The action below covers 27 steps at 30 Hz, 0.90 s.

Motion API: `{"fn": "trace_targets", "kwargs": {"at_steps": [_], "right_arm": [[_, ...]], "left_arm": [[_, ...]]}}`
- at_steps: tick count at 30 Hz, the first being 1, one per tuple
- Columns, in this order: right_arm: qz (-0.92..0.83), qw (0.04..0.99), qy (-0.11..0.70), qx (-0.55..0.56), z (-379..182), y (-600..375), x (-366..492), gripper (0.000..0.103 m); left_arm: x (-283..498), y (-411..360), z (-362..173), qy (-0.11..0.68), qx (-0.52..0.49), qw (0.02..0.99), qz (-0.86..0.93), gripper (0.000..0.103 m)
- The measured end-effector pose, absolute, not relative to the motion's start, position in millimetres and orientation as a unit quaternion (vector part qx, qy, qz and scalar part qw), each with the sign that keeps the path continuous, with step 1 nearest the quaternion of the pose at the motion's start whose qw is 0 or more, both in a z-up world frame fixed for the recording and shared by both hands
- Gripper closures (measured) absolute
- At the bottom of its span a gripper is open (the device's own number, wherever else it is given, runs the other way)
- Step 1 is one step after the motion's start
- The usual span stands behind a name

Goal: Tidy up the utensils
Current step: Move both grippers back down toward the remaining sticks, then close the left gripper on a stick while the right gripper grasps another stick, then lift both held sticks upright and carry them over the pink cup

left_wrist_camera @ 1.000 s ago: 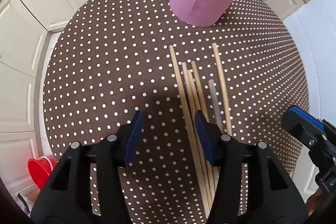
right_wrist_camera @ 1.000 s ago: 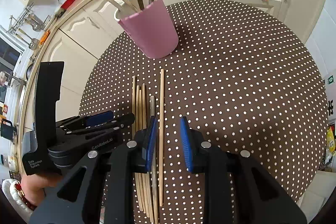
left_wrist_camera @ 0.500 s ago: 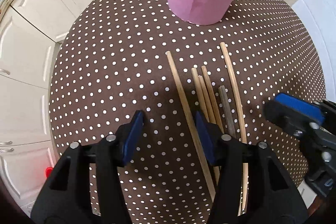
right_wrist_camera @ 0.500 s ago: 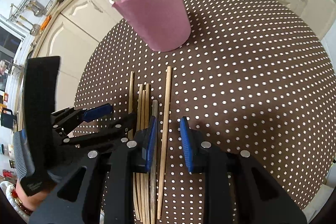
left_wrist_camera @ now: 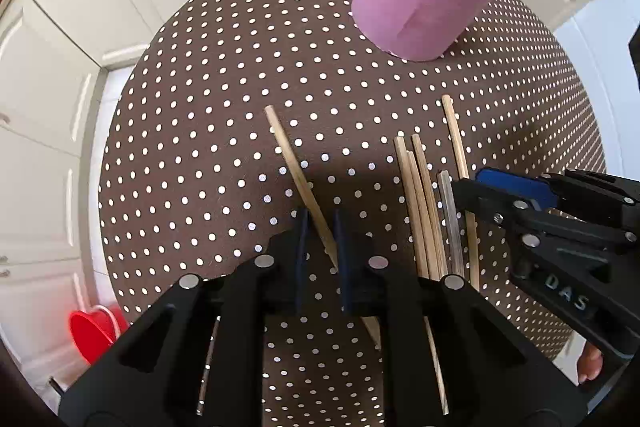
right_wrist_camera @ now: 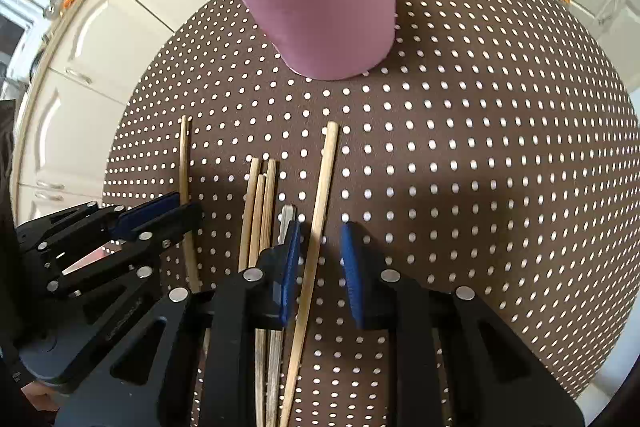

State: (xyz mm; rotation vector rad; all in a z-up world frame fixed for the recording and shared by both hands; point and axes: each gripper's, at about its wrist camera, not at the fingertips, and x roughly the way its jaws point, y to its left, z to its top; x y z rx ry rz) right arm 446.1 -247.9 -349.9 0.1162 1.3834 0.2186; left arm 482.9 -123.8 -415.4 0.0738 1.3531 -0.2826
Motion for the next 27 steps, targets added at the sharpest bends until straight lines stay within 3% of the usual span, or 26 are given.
{"fn": "trace_targets", "kwargs": {"at_steps": [2, 5, 15, 27], "right_arm": [[0.094, 0.764, 0.637, 0.036, -350, -241, 451, 0.095], [0.093, 0.762, 0.640, 0.032, -351, -240, 457, 0.097], [0.104, 0.775, 0.616, 0.094, -332, -271, 444, 0.098], [0.107, 0.849, 0.501, 0.132, -241, -286, 414, 0.098]], "left_arm": [[482, -122, -417, 0.625, 0.025, 0.770, -0.130, 0.094], [483, -112, -415, 0.628, 0.008, 0.767, -0.132, 0.097], [478, -93, -387, 0.606, -0.024, 0.780, -0.155, 0.097], [469, -108, -295, 0.536, -0.009, 0.816, -0.217, 0.097]]}}
